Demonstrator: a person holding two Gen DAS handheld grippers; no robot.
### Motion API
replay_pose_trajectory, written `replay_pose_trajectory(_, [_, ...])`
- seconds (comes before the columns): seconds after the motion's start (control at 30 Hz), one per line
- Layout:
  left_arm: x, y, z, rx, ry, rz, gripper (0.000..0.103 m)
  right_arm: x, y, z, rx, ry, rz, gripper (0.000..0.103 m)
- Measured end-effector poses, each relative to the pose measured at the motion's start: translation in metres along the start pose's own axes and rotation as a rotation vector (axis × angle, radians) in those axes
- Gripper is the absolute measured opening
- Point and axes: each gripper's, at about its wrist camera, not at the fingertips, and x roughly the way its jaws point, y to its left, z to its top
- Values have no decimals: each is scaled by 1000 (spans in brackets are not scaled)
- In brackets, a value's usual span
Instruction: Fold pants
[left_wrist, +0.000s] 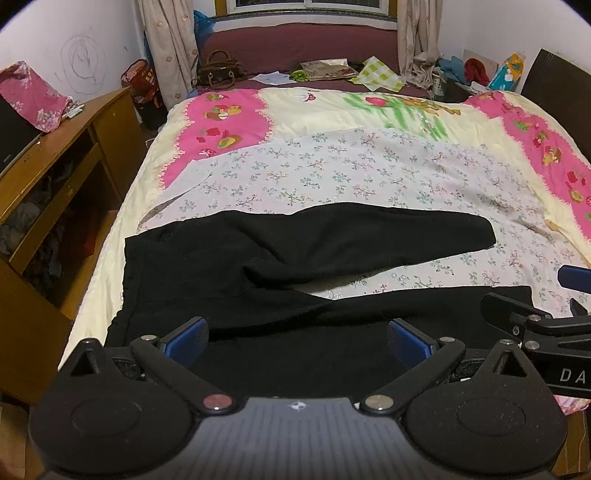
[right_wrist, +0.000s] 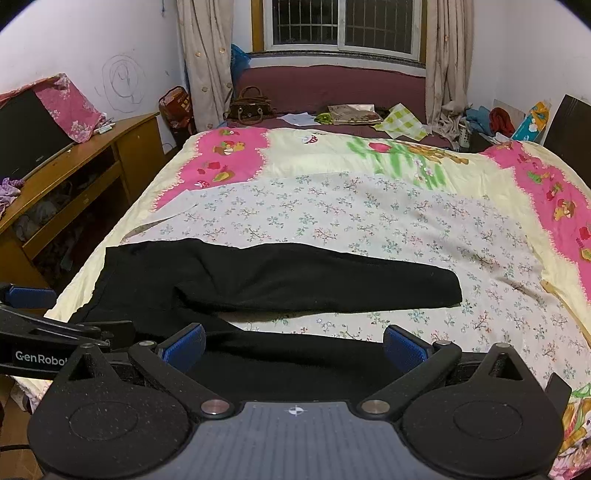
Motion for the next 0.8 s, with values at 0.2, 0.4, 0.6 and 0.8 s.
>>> replay_pose_trajectory(0.2, [-5, -2, -1, 15, -14, -1, 103, -5, -1, -3, 10, -7, -7, 91])
replay_pose_trajectory(0.4, [-6, -3, 0, 22, -23, -3, 103, -8, -1, -4, 17, -11, -14, 91])
replay_pose_trajectory(0.6, [-6, -4, 1, 22, -26, -3, 103, -8, -2, -4, 19, -11, -16, 91])
replay_pose_trajectory(0.8, [-6, -4, 1, 24, -26, -2, 103, -8, -1, -3, 20, -10, -17, 91])
